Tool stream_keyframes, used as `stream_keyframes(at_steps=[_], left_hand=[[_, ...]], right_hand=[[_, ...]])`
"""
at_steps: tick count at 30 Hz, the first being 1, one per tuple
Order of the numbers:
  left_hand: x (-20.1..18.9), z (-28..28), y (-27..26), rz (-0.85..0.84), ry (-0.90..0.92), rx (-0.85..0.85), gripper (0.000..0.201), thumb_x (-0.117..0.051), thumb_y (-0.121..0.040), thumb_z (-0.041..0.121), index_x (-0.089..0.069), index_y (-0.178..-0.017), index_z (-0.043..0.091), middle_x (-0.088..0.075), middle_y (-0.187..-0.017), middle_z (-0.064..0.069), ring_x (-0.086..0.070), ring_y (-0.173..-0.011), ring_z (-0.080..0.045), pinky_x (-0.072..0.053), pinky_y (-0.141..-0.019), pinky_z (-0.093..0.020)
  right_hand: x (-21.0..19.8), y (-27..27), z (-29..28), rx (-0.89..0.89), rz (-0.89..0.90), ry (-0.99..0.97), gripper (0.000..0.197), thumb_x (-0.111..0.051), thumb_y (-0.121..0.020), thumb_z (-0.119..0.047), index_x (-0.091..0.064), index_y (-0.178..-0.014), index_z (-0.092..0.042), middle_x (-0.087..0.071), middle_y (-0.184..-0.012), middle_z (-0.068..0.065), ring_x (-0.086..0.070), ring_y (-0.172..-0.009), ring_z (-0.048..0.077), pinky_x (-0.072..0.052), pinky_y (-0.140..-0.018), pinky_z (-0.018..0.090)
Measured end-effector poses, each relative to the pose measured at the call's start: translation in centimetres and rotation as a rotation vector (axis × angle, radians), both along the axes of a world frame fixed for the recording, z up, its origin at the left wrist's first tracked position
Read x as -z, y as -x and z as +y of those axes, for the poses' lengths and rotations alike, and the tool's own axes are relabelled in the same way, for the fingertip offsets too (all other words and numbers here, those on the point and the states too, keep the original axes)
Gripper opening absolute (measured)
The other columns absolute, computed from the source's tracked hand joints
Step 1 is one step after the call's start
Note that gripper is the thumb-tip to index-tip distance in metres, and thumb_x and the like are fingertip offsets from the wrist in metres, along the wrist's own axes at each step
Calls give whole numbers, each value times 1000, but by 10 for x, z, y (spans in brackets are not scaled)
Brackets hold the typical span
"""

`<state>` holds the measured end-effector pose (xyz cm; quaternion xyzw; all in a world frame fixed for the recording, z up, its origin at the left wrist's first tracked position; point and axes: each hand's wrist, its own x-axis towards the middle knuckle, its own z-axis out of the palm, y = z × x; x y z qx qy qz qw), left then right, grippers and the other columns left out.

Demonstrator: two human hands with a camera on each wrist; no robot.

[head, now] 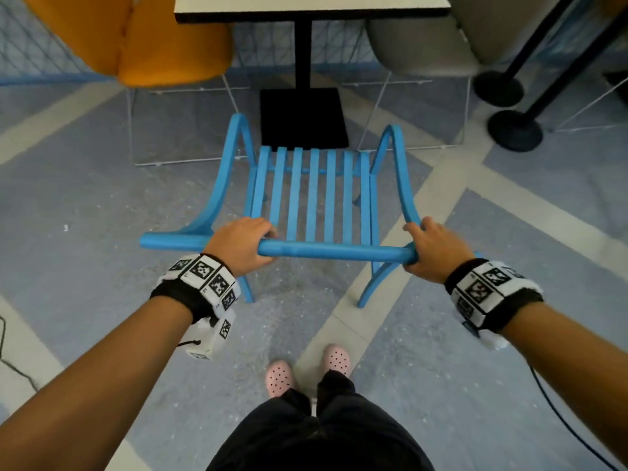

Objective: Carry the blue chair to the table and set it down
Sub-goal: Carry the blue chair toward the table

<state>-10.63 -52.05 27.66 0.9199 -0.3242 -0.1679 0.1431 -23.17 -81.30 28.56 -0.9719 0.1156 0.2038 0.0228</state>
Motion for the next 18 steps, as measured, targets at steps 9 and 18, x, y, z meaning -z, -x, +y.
stream_keyframes(at_steps=[9,18], left_hand=[[2,77,-20,-232,-126,-125,25,-70,-75,31,-63,-86,10,-72,-90,-16,-66,-85,-35,-51,-73,-42],[16,77,-1,-280,-112,14,25,-74,-52,35,-54,-59,20,-68,-53,-2,-65,-43,-22,-52,-40,-32]], right_hand=[[8,-37,80,41,-11,-75,22,-55,-78,-37,-60,-95,-25,-57,-77,-1,-57,-77,23,-46,-68,33],[7,-14,63,-3,-19,-52,25,-56,-76,-44,-66,-90,-26,-57,-74,0,-64,-86,24,-46,-68,30]])
